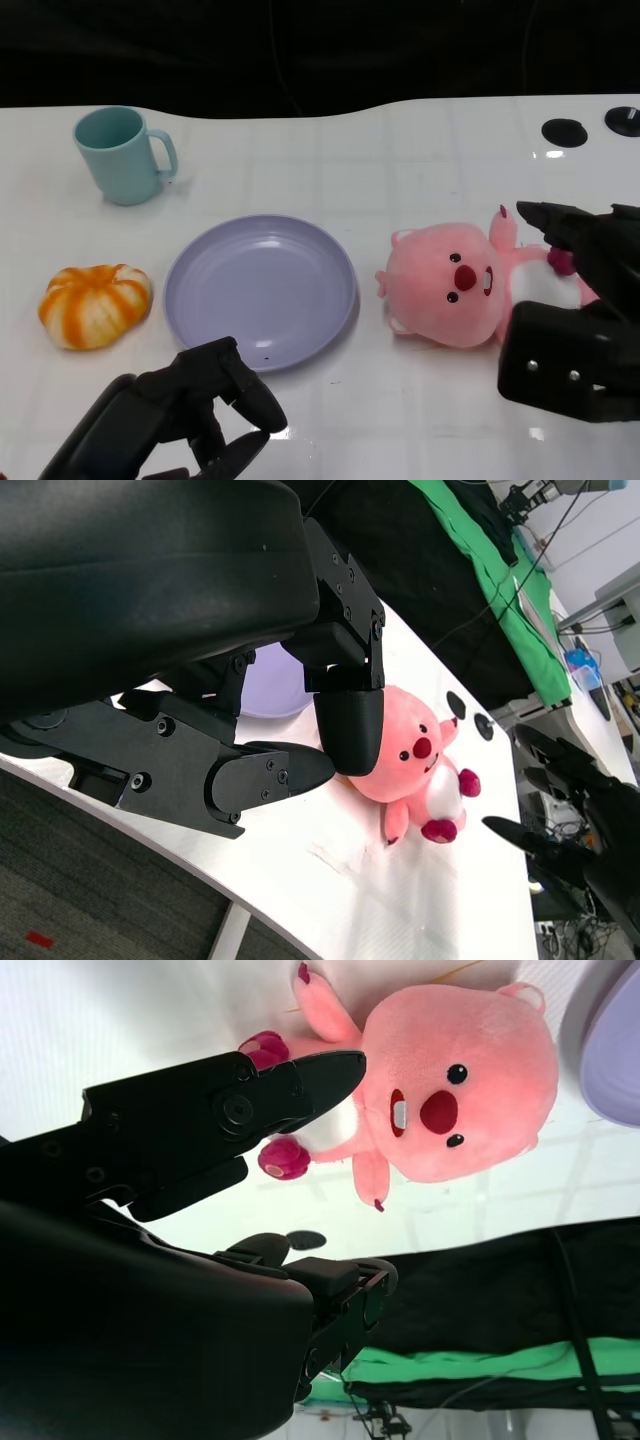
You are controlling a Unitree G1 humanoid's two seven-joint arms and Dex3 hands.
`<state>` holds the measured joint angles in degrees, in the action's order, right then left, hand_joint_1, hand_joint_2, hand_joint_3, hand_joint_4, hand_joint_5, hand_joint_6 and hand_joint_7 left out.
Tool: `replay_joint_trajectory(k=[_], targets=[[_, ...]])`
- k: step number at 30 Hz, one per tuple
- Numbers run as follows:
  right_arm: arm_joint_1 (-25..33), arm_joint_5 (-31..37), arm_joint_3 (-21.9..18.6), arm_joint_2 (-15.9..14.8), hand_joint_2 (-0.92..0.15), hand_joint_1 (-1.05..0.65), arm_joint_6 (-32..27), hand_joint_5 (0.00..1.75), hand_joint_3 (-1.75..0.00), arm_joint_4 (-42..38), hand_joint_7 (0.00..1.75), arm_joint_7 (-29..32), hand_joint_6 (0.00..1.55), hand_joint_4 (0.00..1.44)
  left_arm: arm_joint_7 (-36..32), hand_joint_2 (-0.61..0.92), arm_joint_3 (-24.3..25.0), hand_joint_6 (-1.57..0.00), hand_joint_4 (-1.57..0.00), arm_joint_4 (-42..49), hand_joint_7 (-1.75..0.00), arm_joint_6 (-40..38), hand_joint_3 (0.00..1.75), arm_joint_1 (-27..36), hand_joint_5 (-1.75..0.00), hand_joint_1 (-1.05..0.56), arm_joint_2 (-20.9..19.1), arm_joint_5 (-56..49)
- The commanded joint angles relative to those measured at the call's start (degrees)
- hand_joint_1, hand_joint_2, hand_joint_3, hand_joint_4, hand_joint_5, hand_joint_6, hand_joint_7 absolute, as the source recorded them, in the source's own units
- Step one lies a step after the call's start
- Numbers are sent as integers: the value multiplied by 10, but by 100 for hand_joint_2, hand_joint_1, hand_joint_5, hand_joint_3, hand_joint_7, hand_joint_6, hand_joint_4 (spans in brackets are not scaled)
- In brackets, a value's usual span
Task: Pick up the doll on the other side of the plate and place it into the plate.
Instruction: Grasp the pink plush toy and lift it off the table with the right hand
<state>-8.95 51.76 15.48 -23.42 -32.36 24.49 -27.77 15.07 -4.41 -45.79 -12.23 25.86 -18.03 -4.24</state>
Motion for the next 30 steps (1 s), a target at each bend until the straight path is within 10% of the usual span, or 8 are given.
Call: replay_joint_trajectory(k=[1, 30], targets=[[-21, 18, 9, 13, -86, -64, -25, 52, 0, -33, 1, -4, 18, 0, 3, 92, -2, -54, -65, 4, -143, -2, 48, -4, -168, -39, -5, -8], [-124, -10, 51, 75, -92, -68, -66, 58, -8, -245, 5, 48, 36, 7, 6, 92, 2, -53, -64, -3, -145, -2, 47, 2, -168, -37, -6, -7]])
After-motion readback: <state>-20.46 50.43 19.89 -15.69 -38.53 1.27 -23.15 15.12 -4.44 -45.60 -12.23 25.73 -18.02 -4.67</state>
